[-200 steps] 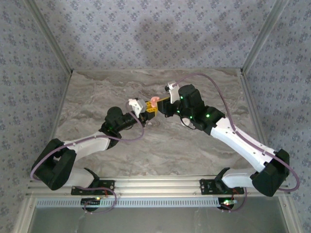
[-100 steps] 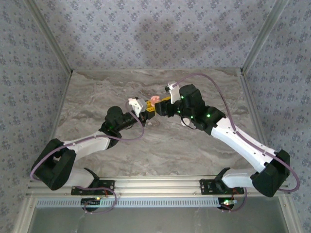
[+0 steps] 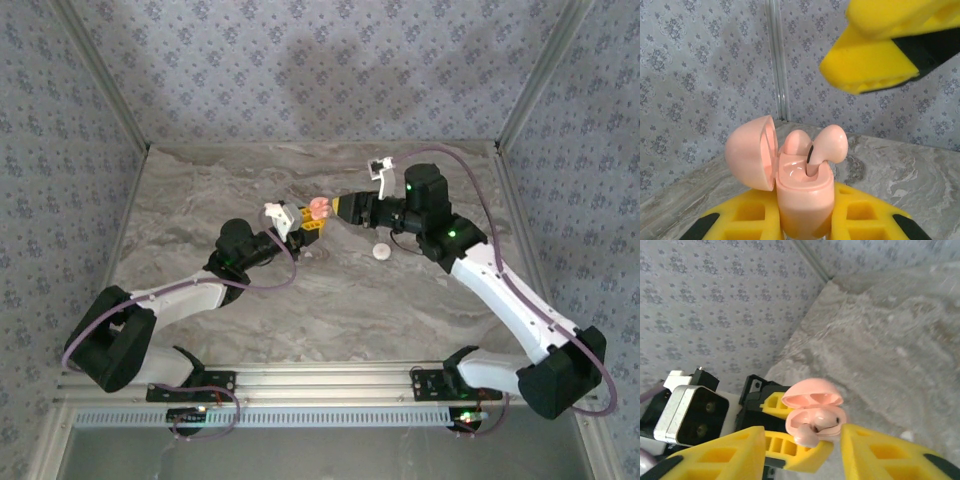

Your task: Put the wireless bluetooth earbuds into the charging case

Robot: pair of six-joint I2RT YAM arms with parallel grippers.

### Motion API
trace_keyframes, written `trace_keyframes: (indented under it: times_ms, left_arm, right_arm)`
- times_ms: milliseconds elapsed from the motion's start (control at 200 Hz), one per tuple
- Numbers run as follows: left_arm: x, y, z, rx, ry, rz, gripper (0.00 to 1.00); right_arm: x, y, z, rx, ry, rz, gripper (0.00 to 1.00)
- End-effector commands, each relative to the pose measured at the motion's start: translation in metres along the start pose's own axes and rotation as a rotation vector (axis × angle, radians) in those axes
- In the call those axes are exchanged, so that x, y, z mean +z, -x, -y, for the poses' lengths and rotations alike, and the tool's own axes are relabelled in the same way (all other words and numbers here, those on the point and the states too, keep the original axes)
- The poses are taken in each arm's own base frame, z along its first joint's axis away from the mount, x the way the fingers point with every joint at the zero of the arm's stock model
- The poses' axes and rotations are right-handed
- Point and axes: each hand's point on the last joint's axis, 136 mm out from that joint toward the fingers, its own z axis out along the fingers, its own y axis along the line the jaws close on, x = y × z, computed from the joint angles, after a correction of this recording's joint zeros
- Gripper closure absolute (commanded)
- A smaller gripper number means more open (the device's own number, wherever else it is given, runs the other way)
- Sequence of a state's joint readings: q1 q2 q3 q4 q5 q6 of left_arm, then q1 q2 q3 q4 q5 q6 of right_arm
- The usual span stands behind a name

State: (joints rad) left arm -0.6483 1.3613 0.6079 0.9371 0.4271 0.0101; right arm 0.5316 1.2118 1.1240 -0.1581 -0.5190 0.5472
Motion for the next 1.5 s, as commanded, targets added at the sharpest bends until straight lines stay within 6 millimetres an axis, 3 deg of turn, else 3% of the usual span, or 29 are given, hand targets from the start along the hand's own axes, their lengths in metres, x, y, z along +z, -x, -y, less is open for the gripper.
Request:
trace_keyframes:
  times_ms: [0,190,335,500,1104,1494]
  left_arm:
    - [0.000,0.029,0.005,0.043,-0.021,0.068,0.90]
    - [-0.001,0.030,0.005,0.045,-0.020,0.068,0.90]
    - [-0.001,0.031,0.005,0.047,-0.022,0.070,0.90]
    - [-0.001,0.031,0.005,0.049,-0.020,0.071,0.90]
    - [-0.001,0.032,0.004,0.050,-0.017,0.071,0.90]
    - [-0.002,0.032,0.005,0.058,-0.020,0.064,0.90]
  right_arm:
    - [0.008,-0.011,-0.012,0.076,0.102,-0.072,0.60]
    - [0.016,-0.016,-0.010,0.085,0.122,-0.100,0.64]
    - [0.018,-0.018,-0.005,0.095,0.103,-0.105,0.57]
    - [0.020,-0.019,-0.005,0.094,0.116,-0.112,0.60]
    - [0.026,-0.024,-0.019,0.104,0.168,-0.147,0.74]
    - [0.030,-0.017,-0.028,0.086,0.185,-0.145,0.71]
